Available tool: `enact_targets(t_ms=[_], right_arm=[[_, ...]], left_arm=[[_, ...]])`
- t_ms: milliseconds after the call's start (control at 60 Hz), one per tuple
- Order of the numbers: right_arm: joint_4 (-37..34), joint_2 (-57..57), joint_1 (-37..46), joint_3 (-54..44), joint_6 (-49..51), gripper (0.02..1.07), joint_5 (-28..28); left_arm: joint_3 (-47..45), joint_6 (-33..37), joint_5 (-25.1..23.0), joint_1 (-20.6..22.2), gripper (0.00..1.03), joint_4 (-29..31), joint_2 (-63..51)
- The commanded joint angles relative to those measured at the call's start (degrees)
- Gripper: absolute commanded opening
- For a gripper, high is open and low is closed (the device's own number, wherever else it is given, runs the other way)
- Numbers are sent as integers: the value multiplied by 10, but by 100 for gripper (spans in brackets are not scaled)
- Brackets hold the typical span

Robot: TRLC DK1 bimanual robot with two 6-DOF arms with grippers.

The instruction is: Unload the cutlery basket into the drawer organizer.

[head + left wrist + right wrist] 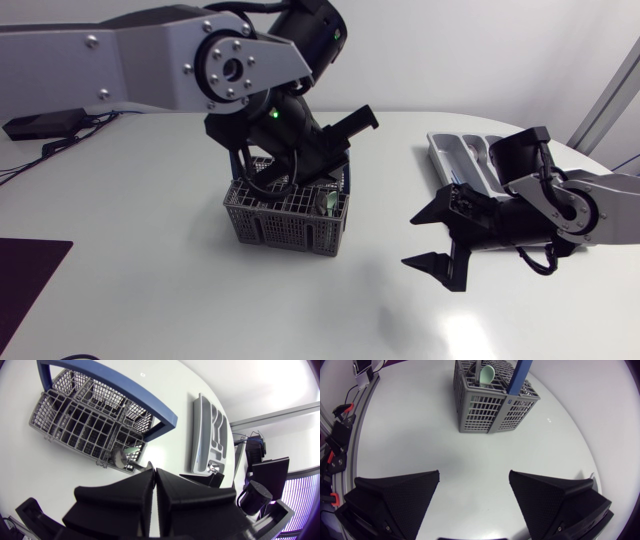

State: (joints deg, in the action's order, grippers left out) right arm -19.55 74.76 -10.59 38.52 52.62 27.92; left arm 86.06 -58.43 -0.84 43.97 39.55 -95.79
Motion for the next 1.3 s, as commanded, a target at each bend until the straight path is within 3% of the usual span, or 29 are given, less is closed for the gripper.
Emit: enact_targets(t_ms=[0, 583, 883, 1133, 1283], right_arm=[[-2, 4, -6, 16, -18, 102, 8], [-20, -50, -35, 49, -89, 102, 42], [7, -68, -70, 74, -174, 101, 53], [57, -57, -97, 75, -221, 92, 41], [68, -49, -107, 78, -233, 85, 40]], left_arm=[[-11, 10, 0, -4, 4, -3, 29], [-19, 10, -2, 1, 4, 20, 87], [-17, -24, -68, 5, 4, 17, 73], [-8, -47, -137, -2, 4, 7, 44], [-3, -51, -142, 2, 4, 4, 39]])
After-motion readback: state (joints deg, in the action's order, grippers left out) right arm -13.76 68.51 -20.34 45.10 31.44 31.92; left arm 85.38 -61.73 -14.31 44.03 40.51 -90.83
